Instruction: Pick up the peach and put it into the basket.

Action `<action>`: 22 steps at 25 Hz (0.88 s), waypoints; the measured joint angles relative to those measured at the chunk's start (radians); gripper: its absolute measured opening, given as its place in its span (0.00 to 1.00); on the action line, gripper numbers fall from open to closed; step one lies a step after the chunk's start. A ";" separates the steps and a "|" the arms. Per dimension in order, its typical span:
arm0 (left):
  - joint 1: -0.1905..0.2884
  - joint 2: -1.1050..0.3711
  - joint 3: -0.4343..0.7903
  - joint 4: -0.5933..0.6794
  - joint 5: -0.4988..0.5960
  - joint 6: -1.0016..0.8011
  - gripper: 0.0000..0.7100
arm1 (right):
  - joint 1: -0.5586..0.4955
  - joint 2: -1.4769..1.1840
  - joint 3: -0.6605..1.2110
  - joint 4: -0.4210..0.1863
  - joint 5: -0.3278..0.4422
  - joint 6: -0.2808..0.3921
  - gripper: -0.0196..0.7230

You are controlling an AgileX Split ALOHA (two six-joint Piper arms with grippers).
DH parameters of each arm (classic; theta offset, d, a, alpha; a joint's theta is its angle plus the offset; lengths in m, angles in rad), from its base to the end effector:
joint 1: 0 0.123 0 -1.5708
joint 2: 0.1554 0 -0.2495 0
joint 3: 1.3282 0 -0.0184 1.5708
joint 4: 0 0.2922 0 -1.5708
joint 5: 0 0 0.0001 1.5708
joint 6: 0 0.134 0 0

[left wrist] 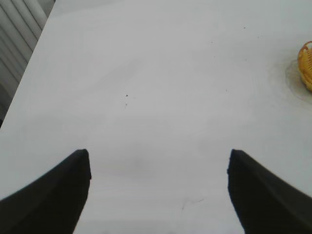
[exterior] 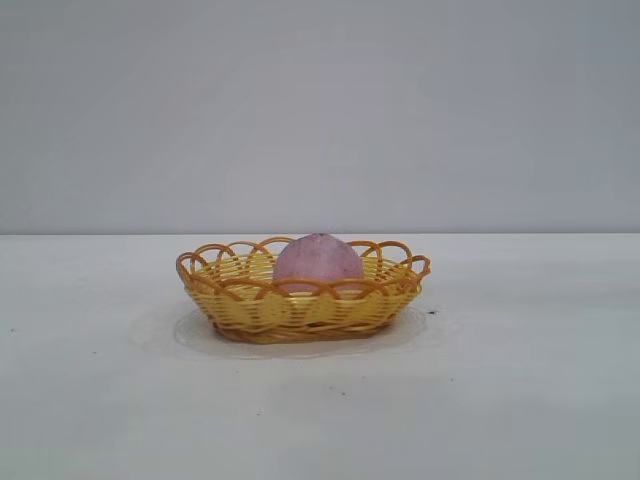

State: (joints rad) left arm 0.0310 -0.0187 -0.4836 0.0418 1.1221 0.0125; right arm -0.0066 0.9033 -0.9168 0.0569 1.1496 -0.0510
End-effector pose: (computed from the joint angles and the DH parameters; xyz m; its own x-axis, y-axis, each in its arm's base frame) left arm 0.1006 0.0082 0.2667 -0.5089 0.0148 -0.8607 -0.0478 0.9978 0.0455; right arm 0.2333 0.0054 0.2722 -0.8657 -0.0220 -0.5001 -0.0433 0.9986 0.0311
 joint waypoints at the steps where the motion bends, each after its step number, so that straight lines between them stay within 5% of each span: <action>1: 0.000 0.000 0.000 0.000 0.000 0.000 0.73 | 0.000 -0.049 0.027 0.000 0.000 0.002 0.39; 11: 0.000 0.000 0.000 0.000 0.000 0.001 0.73 | 0.000 -0.509 0.284 -0.006 0.006 0.010 0.39; 22: 0.000 0.000 0.000 0.000 0.000 0.001 0.73 | 0.024 -0.820 0.428 0.062 -0.014 0.028 0.39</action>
State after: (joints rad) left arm 0.0310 -0.0187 -0.4836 0.0418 1.1221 0.0139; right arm 0.0177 0.0836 -0.4887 0.1193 1.1361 -0.0232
